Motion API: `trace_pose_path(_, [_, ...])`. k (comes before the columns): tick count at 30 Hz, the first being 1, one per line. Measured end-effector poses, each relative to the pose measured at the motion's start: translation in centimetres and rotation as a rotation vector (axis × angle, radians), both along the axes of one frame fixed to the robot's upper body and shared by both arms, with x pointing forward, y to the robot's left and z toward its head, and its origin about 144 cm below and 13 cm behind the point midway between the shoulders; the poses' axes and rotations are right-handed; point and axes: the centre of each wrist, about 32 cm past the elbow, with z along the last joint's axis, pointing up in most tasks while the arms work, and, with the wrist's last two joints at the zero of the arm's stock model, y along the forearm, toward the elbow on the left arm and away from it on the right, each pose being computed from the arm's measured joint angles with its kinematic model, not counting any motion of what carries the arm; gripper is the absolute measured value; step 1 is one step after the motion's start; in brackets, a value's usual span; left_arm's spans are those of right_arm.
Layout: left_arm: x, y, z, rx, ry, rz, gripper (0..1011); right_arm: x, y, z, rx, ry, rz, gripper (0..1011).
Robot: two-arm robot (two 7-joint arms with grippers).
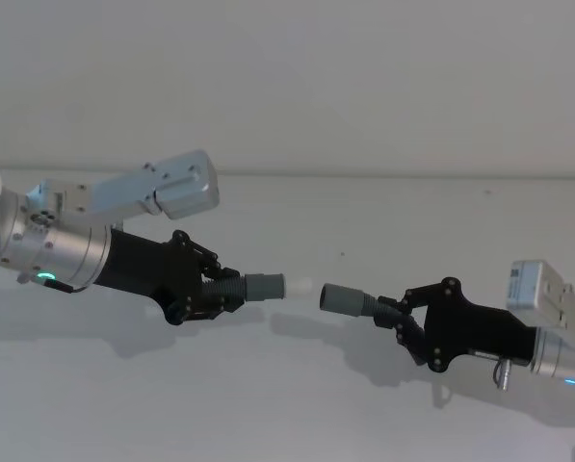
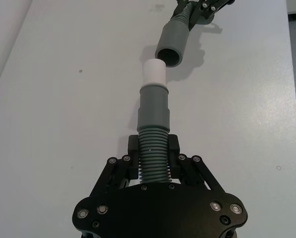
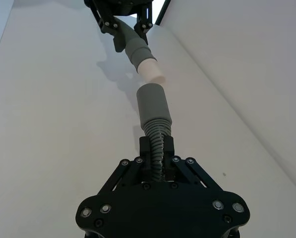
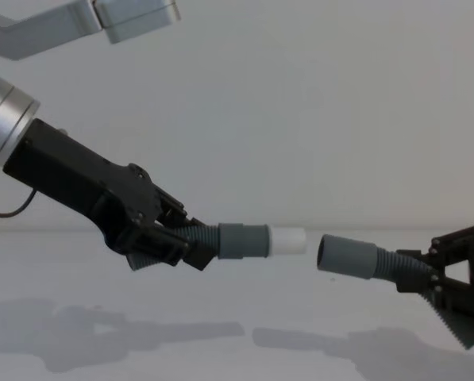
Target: Use both hands to pick up one end of the pipe from the table, align the ends, and insert them.
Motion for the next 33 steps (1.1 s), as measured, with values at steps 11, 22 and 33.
trace_pose_path(11, [0.4, 0.1, -0.3, -0.019, 0.014, -0.007, 315, 0.3, 0.3, 0.1, 0.009, 0.010, -0.006, 122])
trace_pose_path(22, [0.7, 0.4, -0.6, -0.033, 0.028, -0.006, 315, 0.5, 0.5, 0.3, 0.017, 0.004, 0.002, 122])
trace_pose_path(33, [1.1, 0.5, -0.8, -0.039, 0.037, -0.007, 315, 0.6, 0.6, 0.4, 0.011, -0.016, 0.024, 122])
